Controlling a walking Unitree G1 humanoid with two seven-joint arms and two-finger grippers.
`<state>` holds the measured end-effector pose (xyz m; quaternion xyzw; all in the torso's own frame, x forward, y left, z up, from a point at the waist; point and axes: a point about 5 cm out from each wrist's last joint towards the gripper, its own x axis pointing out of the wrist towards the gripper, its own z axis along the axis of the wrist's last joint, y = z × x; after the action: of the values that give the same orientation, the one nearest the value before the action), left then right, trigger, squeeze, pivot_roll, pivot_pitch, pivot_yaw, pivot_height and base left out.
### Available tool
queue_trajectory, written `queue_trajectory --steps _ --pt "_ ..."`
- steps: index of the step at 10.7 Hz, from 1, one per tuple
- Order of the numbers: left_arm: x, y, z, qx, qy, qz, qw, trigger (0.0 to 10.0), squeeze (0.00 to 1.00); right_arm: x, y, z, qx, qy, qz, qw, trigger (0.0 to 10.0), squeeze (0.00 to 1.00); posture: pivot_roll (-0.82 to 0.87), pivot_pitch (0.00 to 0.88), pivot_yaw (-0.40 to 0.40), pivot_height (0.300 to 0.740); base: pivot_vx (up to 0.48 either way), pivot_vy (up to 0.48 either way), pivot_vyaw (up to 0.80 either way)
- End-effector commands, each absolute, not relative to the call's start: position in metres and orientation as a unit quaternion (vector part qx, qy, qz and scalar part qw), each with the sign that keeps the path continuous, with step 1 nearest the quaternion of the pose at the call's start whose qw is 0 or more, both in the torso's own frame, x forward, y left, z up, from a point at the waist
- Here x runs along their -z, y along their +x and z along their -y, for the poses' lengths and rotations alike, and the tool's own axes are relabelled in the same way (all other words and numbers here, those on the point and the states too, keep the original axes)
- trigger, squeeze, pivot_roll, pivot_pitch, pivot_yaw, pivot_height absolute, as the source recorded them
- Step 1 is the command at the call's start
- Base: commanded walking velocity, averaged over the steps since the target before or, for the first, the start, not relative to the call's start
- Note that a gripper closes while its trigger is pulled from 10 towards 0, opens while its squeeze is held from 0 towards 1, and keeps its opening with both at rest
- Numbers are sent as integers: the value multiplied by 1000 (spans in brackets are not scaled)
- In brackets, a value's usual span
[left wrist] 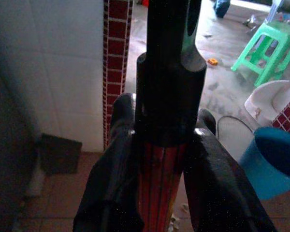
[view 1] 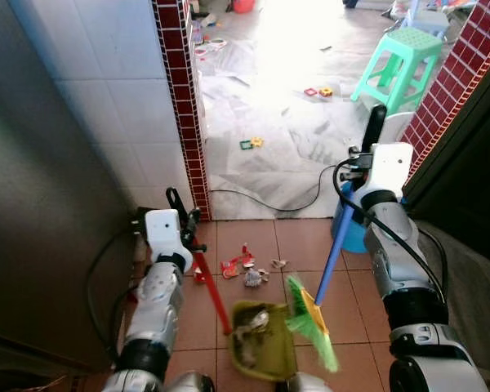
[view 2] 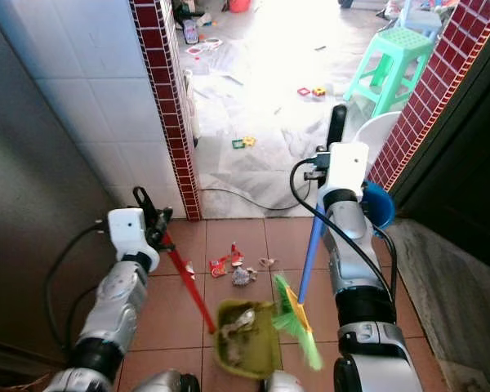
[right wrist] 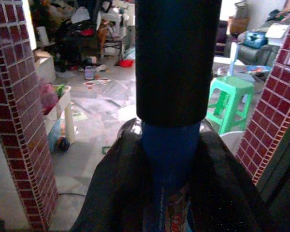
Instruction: Sweep floor
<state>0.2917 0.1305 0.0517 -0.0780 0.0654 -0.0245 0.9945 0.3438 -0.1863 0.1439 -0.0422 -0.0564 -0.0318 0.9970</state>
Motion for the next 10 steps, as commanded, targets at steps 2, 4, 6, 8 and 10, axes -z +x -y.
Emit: queue_trajectory --steps 2,4,6,8,10 --pt "-76 295 -138 31 -60 -8 998 10000 0 -148 341 184 41 -30 82 995 10000 0 -79 0 42 740 0 0 0" --pt "-83 293 -144 27 -46 1 999 10000 0 -144 339 180 44 -16 85 995 10000 0 -74 0 53 740 0 0 0" --pt "-92 292 -145 39 -31 8 999 10000 0 -139 337 183 50 -12 86 995 10000 0 -70 0 67 740 0 0 0" --pt "-95 284 -150 57 -3 9 998 10000 0 -136 331 189 48 -38 91 994 10000 0 -64 0 73 740 0 0 0" --pt "-91 274 -159 56 5 -6 998 10000 0 -132 326 195 47 -41 87 994 10000 0 -66 0 70 740 0 0 0"
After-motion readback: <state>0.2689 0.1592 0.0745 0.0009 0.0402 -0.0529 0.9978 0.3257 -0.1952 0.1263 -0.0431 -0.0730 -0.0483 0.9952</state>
